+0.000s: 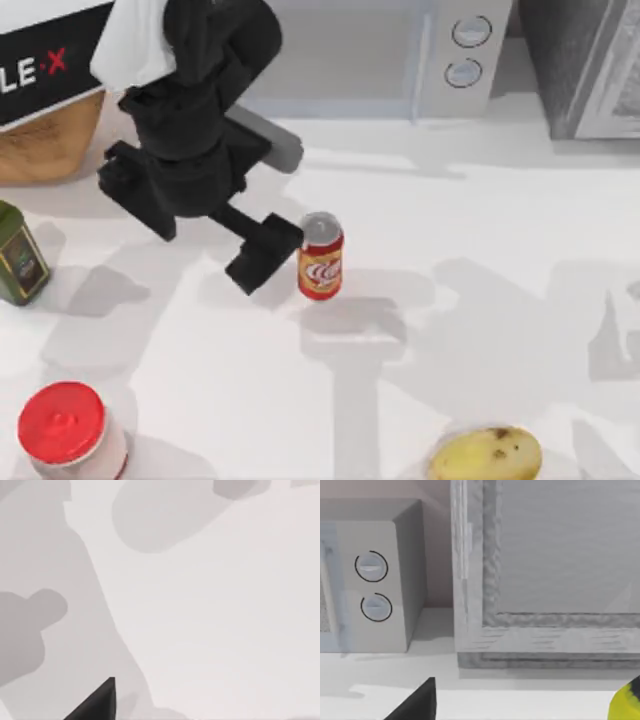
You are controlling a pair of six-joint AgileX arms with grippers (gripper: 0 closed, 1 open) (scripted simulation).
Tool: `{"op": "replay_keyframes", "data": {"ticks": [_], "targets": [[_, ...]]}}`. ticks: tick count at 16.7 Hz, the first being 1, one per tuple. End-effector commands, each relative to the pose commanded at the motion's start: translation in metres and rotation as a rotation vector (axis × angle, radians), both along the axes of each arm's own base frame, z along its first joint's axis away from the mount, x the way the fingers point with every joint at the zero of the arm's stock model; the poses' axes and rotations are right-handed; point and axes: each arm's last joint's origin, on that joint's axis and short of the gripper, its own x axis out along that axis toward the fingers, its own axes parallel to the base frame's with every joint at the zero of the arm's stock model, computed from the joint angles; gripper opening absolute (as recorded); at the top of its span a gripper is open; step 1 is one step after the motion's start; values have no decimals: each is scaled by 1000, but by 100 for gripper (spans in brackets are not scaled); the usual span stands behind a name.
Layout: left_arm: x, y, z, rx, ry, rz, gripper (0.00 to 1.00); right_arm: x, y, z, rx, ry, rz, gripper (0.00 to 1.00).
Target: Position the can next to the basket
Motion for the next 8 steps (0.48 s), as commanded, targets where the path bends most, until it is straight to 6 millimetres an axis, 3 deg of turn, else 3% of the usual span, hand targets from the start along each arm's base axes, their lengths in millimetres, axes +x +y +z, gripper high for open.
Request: {"op": "replay_keyframes", "data": {"ticks": [4, 8], "targets": [[31, -50, -7, 30, 42, -80, 100, 0, 0, 0, 0, 0, 0, 100], [47, -83, -6, 15, 11, -126, 100, 0, 0, 0, 0, 0, 0, 100]]}}
